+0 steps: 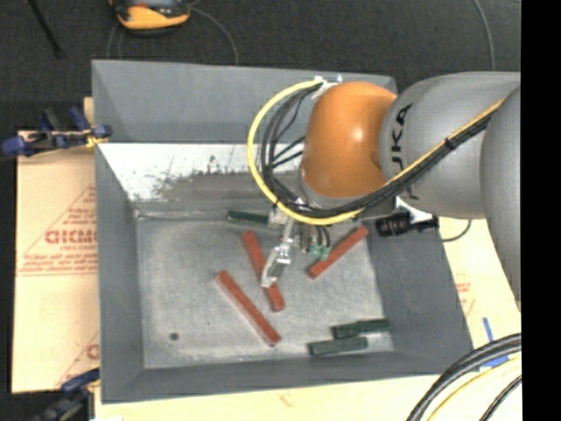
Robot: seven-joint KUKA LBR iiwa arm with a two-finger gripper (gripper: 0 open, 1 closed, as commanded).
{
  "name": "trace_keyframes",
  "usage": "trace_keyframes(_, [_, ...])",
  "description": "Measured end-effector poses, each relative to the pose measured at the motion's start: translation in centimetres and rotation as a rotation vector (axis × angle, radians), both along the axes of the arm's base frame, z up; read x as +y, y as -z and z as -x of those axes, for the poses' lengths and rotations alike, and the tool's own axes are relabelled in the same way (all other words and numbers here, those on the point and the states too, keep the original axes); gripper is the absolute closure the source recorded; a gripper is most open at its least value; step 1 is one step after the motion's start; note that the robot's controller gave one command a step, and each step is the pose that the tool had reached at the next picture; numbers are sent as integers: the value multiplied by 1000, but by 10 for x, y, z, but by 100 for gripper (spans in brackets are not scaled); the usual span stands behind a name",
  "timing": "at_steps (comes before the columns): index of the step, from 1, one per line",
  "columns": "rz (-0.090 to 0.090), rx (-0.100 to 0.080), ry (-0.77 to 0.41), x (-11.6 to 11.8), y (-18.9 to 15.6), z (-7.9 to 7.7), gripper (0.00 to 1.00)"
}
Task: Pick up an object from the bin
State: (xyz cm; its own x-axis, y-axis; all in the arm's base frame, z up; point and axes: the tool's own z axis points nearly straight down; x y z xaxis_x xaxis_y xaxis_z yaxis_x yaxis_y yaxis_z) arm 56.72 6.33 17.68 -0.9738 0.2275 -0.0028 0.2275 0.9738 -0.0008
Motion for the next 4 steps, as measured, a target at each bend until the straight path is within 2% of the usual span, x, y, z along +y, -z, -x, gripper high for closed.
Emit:
trace_keyframes(1, [-1,-1,-237,-4,13,-10,0])
trace_keyframes(2, [-4,-5,124,-6,68,-11,0])
trace_keyframes(3, [-13,6,57,-22,97,-35,100])
trace_keyframes(4, [-13,5,57,-22,97,-35,100])
